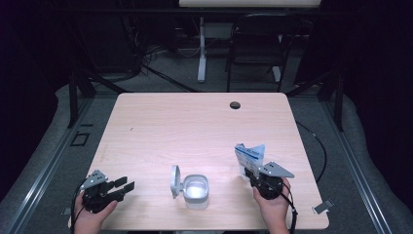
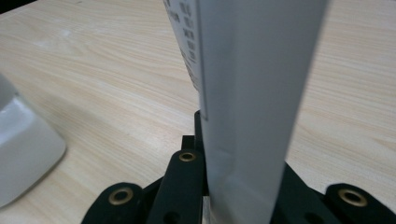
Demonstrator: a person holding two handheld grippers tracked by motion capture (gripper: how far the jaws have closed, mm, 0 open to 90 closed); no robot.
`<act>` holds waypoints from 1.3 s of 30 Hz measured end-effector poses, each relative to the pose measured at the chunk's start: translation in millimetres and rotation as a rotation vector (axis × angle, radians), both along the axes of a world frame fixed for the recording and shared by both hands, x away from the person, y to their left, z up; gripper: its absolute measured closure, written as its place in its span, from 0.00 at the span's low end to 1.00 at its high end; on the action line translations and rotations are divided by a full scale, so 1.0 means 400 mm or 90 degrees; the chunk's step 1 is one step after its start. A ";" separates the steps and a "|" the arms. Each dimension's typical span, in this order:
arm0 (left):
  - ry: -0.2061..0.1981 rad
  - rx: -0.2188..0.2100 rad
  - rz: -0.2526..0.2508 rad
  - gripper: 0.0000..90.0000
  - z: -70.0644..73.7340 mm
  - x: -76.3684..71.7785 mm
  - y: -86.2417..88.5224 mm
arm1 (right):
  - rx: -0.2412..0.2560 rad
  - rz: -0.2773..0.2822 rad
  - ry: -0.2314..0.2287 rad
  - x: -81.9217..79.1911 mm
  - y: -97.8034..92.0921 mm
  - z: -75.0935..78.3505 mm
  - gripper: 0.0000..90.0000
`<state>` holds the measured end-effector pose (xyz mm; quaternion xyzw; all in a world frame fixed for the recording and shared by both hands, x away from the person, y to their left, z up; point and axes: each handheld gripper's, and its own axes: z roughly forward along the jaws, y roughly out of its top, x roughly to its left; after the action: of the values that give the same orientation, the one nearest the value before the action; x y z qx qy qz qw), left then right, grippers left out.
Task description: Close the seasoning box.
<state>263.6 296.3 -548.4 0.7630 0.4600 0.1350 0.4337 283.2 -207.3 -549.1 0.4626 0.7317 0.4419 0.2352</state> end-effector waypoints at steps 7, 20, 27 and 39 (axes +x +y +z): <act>-0.003 -0.004 0.002 0.64 -0.007 0.001 -0.001 | -0.018 -0.018 0.004 0.017 0.000 -0.018 0.96; 0.000 0.002 0.003 0.64 -0.009 -0.002 0.000 | -0.031 -0.051 0.022 0.032 -0.023 -0.043 0.96; -0.001 0.002 0.001 0.64 -0.007 -0.004 -0.002 | -0.036 -0.053 0.021 0.027 -0.022 -0.044 0.89; 0.004 0.007 -0.014 0.64 -0.006 -0.003 -0.013 | -0.023 -0.034 -0.007 -0.002 -0.045 -0.036 0.70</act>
<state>262.4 291.2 -550.6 0.7708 0.4523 0.1304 0.4293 282.5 -225.2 -563.4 0.4756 0.7254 0.4246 0.2593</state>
